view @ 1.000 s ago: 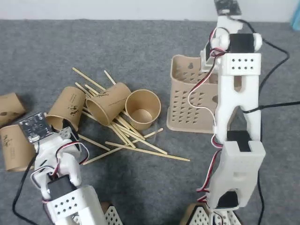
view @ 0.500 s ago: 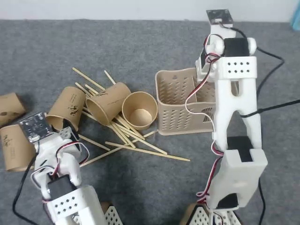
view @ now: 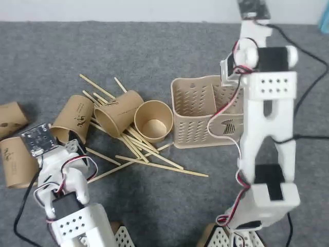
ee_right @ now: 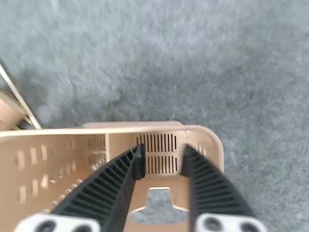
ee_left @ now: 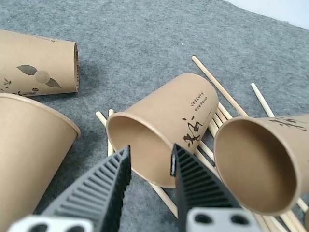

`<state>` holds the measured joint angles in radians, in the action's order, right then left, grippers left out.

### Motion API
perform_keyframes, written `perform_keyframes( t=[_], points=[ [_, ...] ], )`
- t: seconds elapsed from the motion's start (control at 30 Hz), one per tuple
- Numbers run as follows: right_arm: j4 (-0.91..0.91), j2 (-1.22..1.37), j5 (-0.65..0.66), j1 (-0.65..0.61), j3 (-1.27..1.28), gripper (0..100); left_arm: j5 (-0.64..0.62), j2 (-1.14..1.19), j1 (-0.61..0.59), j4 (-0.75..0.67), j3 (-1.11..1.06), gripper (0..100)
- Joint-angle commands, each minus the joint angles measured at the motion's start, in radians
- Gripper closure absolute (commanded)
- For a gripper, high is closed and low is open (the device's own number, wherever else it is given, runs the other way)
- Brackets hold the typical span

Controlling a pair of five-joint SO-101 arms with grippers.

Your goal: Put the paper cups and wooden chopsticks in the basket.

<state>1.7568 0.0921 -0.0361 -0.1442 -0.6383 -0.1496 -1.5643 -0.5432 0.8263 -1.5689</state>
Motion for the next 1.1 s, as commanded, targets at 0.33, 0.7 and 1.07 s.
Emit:
perform_keyframes(
  t=[0.33,0.7,1.07],
  points=[
    [0.038,0.008,-0.018,-0.179,0.14,85.0,0.012,-0.014,0.003,-0.011,0.007,86],
    [-0.025,0.294,0.1,-0.122,0.132,99.8,0.012,-0.014,0.002,-0.011,0.007,86],
    [-0.022,0.295,0.1,0.12,-0.083,99.1,0.012,-0.014,0.002,-0.011,0.007,86]
  ],
)
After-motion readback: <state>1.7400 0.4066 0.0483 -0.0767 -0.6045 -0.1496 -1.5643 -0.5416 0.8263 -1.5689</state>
